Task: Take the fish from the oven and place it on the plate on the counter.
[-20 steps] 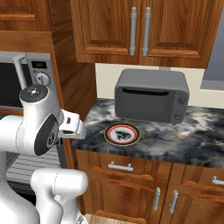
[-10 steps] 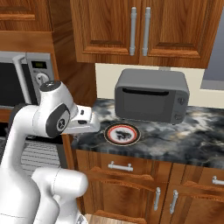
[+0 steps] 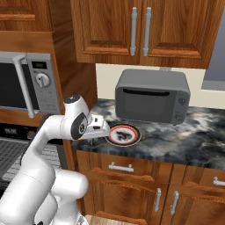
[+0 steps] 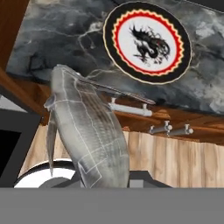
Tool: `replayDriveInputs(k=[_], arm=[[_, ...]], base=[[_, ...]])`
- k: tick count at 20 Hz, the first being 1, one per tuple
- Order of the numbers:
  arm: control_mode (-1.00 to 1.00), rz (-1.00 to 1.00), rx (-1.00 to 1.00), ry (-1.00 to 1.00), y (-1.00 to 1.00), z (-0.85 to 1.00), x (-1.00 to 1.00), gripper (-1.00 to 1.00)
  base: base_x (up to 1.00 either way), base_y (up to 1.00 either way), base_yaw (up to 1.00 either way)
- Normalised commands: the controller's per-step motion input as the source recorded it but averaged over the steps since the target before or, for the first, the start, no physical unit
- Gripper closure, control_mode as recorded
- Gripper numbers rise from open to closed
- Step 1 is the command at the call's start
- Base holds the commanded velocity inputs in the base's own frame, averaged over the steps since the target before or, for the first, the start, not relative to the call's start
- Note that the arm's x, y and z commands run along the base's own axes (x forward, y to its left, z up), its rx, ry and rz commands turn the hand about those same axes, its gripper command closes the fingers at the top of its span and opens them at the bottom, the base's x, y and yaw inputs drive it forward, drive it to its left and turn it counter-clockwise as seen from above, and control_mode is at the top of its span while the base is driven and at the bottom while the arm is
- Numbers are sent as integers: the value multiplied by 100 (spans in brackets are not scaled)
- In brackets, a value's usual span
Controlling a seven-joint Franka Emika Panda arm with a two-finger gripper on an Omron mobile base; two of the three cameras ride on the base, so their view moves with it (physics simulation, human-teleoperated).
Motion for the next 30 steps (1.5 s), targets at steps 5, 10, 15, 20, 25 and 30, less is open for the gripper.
replayDriveInputs(k=[5,10,15,20,25,30], arm=[[-100,5,1,10,-63,-9,44,100],[-100,17,6,5,-46,0,24,100],[-100,25,1,8,-7,-6,15,100],[-100,19,0,0,0,-29,13,100],[-100,12,0,0,1,-47,27,100],[-100,11,0,0,0,-32,37,100]], base=[[0,0,0],[0,0,0],[0,0,0],[0,0,0],[0,0,0],[0,0,0]])
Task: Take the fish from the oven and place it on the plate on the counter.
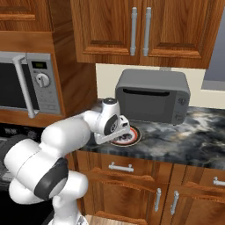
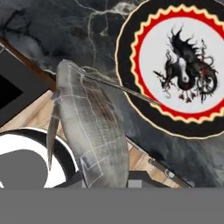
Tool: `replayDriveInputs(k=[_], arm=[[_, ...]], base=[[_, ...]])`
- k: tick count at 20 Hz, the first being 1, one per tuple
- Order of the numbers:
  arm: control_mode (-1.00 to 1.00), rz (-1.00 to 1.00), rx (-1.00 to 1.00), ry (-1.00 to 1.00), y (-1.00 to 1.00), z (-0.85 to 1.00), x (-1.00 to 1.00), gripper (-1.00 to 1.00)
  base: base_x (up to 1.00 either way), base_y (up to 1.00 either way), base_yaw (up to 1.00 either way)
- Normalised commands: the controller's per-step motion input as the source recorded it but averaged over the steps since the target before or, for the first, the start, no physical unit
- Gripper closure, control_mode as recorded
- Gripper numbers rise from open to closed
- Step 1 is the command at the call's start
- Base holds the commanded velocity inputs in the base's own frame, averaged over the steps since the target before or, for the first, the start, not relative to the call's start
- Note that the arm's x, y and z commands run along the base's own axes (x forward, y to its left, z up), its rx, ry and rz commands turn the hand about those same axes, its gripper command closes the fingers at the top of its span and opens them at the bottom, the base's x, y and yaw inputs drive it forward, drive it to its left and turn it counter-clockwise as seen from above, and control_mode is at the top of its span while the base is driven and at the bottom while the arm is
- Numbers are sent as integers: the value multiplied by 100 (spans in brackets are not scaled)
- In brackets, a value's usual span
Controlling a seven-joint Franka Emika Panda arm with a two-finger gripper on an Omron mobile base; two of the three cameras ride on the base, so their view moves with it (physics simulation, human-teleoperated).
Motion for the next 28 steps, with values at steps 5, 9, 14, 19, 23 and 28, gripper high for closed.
replayDriveInputs(k=[5,9,14,19,23,28], arm=[[-100,5,2,0,0,-3,42,100],[-100,3,1,0,0,-11,64,100],[-100,3,0,1,0,-36,20,100],[-100,1,0,4,0,-22,0,100],[-100,1,0,0,0,-19,6,100],[-100,0,0,2,0,-5,34,100]], base=[[0,0,0],[0,0,0],[0,0,0],[0,0,0],[0,0,0],[0,0,0]])
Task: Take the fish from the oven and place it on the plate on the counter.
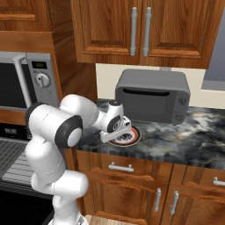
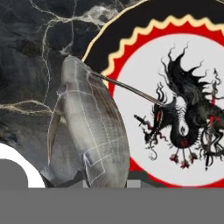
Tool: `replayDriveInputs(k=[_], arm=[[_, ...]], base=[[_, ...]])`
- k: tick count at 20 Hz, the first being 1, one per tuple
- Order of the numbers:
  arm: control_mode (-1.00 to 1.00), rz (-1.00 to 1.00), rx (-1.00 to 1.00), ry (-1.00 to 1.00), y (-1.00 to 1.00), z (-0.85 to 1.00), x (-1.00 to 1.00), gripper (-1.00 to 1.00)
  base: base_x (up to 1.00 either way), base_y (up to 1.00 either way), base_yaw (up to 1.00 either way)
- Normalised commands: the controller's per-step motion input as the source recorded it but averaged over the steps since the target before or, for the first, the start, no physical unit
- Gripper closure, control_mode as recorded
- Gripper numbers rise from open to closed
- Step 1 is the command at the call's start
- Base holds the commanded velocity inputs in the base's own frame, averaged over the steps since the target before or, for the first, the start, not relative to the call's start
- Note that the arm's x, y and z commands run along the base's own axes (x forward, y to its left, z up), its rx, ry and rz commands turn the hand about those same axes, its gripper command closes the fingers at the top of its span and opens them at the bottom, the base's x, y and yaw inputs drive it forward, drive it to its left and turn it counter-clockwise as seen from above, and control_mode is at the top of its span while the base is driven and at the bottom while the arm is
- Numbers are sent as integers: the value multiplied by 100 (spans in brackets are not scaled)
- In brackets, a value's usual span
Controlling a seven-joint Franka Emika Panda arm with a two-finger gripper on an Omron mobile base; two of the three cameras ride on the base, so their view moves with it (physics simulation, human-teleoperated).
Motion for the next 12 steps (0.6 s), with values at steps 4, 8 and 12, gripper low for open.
replayDriveInputs(k=[4,8,12], arm=[[-100,0,2,0,-1,0,39,100],[-100,0,6,0,-15,-6,19,100],[-100,0,2,3,-17,-21,0,100]], base=[[0,0,0],[0,0,0],[0,0,0]])
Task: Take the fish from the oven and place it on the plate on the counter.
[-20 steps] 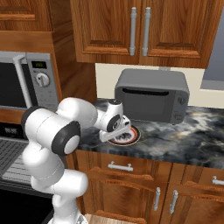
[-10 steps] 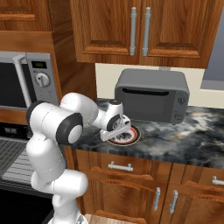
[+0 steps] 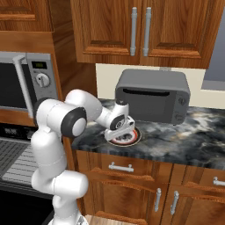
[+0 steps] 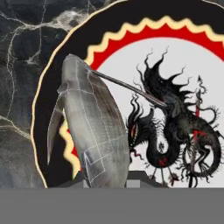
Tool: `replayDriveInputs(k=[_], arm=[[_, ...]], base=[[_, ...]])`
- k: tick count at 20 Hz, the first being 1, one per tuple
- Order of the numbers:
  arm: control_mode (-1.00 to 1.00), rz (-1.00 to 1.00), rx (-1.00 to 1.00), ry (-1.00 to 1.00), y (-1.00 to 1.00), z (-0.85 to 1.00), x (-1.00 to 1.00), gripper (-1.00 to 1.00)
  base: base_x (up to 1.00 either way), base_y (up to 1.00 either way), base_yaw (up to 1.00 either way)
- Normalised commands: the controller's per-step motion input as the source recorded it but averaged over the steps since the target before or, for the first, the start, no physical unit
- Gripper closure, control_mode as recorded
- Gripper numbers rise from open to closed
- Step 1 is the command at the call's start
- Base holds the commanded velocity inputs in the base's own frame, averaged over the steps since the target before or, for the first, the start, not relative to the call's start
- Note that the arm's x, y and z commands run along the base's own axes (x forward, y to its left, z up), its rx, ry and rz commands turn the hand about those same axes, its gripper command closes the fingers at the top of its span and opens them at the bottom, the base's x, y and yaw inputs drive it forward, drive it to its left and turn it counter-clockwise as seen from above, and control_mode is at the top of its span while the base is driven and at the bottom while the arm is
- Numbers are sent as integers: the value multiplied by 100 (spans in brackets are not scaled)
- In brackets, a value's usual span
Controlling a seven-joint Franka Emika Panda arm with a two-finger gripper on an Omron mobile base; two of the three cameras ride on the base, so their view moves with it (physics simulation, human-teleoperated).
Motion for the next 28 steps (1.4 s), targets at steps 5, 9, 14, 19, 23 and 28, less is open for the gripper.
replayDriveInputs(k=[5,9,14,19,23,28], arm=[[-100,0,1,0,-19,-14,0,100],[-100,-2,2,0,-4,-3,10,100],[-100,-2,0,0,0,-8,22,100],[-100,0,0,1,0,-1,26,100],[-100,0,1,0,0,0,10,100],[-100,0,0,0,0,-3,0,-100]], base=[[0,0,0],[0,0,0],[0,0,0],[0,0,0],[0,0,0],[0,0,0]])
